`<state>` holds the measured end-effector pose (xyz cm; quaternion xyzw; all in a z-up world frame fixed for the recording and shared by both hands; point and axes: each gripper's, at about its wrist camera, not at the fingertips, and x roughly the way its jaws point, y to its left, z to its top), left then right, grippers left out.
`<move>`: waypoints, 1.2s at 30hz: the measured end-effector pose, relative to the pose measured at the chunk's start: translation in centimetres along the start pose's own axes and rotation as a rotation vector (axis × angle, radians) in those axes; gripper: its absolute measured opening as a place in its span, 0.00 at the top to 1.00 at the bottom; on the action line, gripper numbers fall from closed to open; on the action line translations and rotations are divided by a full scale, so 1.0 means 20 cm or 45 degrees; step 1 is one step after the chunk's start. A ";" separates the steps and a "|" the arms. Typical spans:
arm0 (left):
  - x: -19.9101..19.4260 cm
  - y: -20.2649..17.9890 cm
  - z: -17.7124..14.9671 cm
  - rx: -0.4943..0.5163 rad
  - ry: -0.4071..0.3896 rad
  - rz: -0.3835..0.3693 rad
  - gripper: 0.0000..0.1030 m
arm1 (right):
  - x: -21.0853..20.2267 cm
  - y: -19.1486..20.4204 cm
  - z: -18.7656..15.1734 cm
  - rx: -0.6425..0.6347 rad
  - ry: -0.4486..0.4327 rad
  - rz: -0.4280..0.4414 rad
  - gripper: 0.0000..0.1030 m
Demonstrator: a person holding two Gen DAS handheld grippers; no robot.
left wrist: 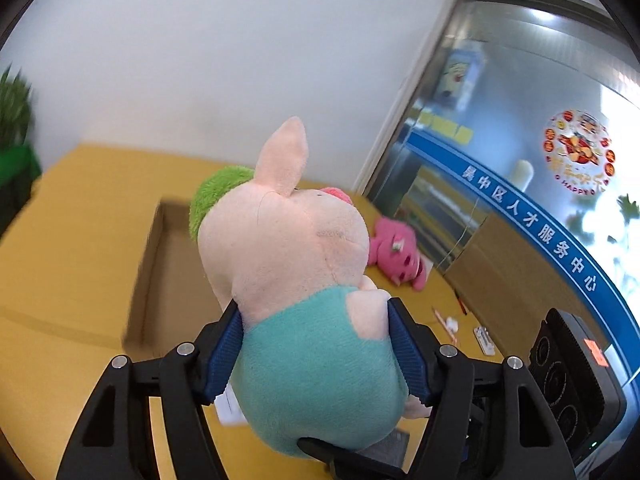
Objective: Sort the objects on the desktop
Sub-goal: 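Grasp the pink-and-teal plush pig with the left gripper and lift it, then carry the plush pig with the left gripper over the cardboard box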
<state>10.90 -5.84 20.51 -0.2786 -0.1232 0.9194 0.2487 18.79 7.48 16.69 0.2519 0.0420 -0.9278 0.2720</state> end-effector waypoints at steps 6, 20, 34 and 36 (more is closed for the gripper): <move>-0.07 -0.11 0.59 0.238 -0.183 -0.022 0.30 | -0.07 -0.19 0.54 -0.011 -0.234 0.003 0.47; 0.17 -0.09 1.41 0.362 -0.227 0.041 0.30 | 0.20 -0.56 1.31 0.091 -0.357 0.057 0.48; 1.26 0.77 0.95 0.061 0.322 0.098 0.30 | 1.27 -0.94 0.76 0.450 0.064 0.120 0.48; 1.39 0.90 0.80 0.014 0.417 0.119 0.30 | 1.43 -0.97 0.60 0.510 0.157 0.133 0.48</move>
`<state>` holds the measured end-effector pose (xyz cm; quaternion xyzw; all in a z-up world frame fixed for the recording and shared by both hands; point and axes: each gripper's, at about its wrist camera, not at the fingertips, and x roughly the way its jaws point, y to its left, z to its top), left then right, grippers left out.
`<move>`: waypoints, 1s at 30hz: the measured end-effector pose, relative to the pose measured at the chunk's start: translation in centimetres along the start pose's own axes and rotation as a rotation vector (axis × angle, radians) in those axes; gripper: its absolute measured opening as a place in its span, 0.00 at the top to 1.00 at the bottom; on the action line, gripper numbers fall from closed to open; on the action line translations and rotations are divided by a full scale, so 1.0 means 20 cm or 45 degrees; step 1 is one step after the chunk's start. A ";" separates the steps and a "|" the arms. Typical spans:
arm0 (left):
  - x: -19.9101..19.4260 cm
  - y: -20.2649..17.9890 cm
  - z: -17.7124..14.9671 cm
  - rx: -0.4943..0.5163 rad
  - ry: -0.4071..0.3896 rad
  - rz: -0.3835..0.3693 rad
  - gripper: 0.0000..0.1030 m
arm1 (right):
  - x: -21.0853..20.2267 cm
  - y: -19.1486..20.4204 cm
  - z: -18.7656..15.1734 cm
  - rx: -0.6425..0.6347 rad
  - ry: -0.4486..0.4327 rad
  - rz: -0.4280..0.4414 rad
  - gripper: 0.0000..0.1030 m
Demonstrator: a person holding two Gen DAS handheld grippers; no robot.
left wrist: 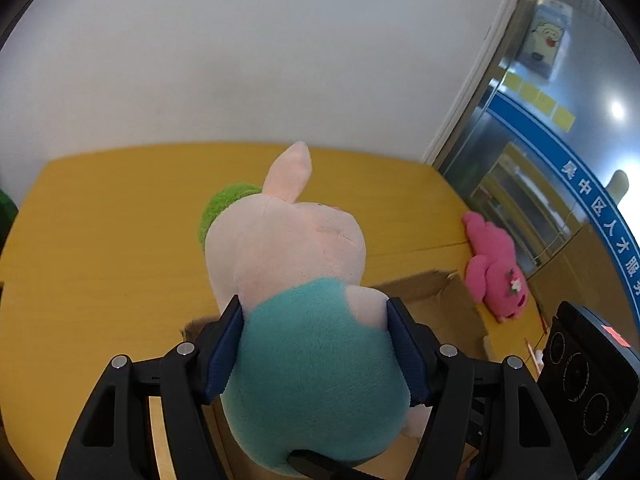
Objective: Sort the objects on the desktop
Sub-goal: 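Carry the plush pig with the left gripper over the cardboard box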
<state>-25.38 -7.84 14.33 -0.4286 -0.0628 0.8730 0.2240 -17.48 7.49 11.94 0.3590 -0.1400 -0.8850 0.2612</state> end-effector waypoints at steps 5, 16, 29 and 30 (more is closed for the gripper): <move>0.23 0.15 -0.22 -0.053 0.128 0.014 0.30 | 0.30 -0.13 -0.24 0.051 0.166 -0.019 0.49; 0.22 0.08 -0.34 -0.035 0.219 0.079 0.36 | 0.32 -0.13 -0.48 0.053 0.294 0.057 0.52; 0.23 0.21 -0.44 -0.277 0.269 0.089 0.33 | 0.29 -0.33 -0.55 0.094 0.445 0.091 0.32; 0.23 0.20 -0.45 -0.276 0.273 0.092 0.33 | 0.26 -0.34 -0.55 0.080 0.433 0.080 0.31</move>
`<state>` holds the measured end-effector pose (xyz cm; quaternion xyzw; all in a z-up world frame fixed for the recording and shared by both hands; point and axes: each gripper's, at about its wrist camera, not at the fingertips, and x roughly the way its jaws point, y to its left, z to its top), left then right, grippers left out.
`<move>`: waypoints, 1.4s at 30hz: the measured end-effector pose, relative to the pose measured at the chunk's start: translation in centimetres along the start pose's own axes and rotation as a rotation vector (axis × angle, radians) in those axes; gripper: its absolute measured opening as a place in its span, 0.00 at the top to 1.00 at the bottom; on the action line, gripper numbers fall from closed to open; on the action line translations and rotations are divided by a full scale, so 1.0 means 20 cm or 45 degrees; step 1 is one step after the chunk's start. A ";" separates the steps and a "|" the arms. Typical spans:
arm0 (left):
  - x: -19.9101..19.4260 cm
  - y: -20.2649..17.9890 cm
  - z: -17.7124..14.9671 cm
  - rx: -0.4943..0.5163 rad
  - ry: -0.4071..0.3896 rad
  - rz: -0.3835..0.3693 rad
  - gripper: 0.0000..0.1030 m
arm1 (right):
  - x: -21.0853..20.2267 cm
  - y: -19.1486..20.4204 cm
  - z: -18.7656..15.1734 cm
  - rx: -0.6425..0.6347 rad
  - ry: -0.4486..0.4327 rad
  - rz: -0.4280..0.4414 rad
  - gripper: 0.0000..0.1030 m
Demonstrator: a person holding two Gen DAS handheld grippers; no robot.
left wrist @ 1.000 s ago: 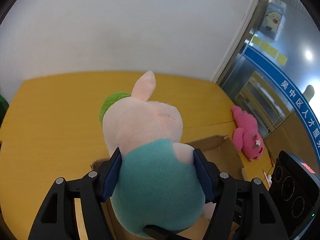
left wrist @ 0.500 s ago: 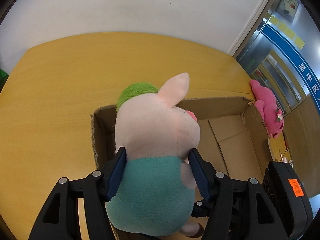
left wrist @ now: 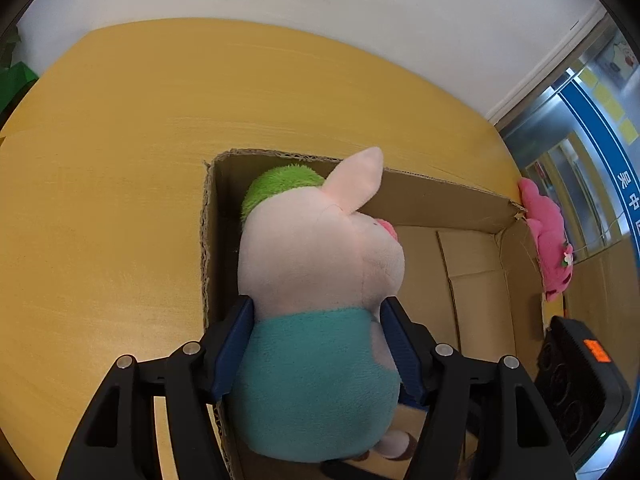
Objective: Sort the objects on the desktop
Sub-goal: 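Carry the plush pig with the left gripper over the cardboard box, then open the left gripper to drop the plush pig into the box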
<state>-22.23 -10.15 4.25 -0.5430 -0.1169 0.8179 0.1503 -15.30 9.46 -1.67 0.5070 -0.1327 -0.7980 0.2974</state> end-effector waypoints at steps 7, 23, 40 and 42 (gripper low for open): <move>-0.04 -0.03 -0.02 -0.012 -0.021 0.012 0.33 | -0.08 -0.15 -0.03 0.061 0.006 0.070 0.58; -0.51 -0.38 -0.69 0.364 -0.384 0.153 0.14 | -0.93 -0.21 -0.54 -0.052 -0.203 -0.302 0.23; -0.55 -0.36 -1.22 0.117 -0.582 0.194 0.67 | -1.30 -0.04 -0.98 0.028 -0.278 -0.723 0.45; -0.65 -0.43 -1.26 0.120 -0.672 0.207 0.67 | -1.41 0.11 -1.03 -0.055 -0.403 -0.759 0.98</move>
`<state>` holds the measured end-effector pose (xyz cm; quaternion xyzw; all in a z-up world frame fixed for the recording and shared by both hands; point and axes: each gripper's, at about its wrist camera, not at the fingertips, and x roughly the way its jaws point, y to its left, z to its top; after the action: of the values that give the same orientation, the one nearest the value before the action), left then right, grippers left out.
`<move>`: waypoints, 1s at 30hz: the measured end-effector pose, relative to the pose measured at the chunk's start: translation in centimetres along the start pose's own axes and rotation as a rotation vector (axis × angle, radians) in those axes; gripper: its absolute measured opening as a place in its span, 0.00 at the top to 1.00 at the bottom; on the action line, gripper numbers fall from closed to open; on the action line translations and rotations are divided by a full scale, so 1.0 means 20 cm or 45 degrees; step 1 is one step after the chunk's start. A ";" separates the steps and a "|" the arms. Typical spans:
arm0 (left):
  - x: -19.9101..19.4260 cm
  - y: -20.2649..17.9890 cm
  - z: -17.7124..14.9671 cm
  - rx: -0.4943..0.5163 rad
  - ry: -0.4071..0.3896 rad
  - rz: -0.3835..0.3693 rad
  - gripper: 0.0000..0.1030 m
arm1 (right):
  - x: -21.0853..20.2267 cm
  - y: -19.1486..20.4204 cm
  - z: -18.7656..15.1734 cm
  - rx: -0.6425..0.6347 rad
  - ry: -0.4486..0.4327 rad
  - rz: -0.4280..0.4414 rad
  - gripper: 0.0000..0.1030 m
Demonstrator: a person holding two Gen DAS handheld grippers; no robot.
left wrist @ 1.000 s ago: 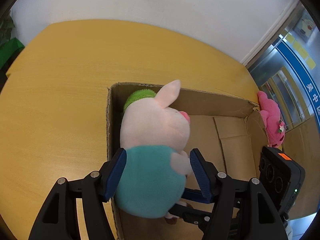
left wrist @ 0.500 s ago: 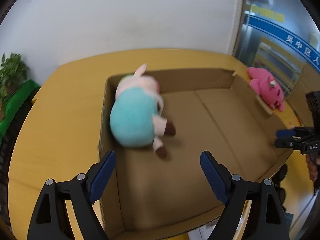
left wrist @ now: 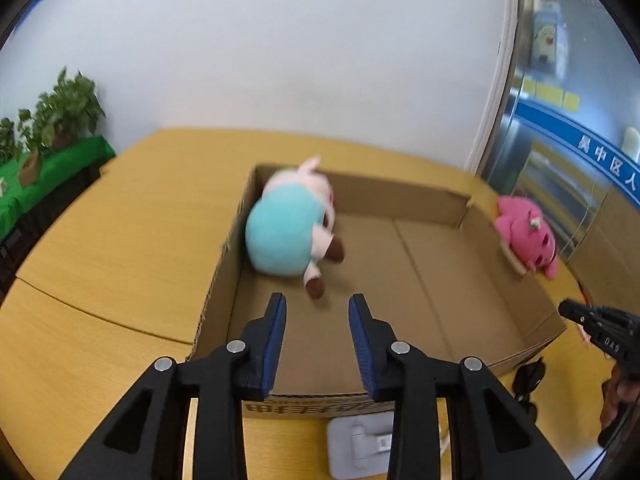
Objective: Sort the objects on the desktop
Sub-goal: 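Open the left gripper to drop the plush pig into the box, then move both tools back toward the black product box on the table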
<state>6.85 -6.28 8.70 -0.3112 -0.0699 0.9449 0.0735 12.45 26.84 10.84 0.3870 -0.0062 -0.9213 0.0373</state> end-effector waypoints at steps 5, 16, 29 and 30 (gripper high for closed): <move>-0.26 -0.23 0.03 0.169 -0.292 0.180 0.08 | -0.22 0.12 0.01 -0.004 -0.115 0.034 0.78; -0.45 -0.52 -0.01 0.210 -0.277 0.141 0.00 | -0.29 0.13 0.26 -0.019 -0.185 0.097 0.17; -0.42 -0.63 -0.13 0.240 -0.120 0.043 0.89 | -0.36 0.13 0.39 -0.027 -0.227 0.102 0.17; -0.40 -0.64 -0.14 0.247 -0.079 0.042 0.92 | -0.38 0.13 0.38 -0.022 -0.232 0.100 0.17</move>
<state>16.06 4.97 13.29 -0.2744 0.0247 0.9575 0.0855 12.46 24.61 21.59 0.3007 -0.0167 -0.9505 0.0759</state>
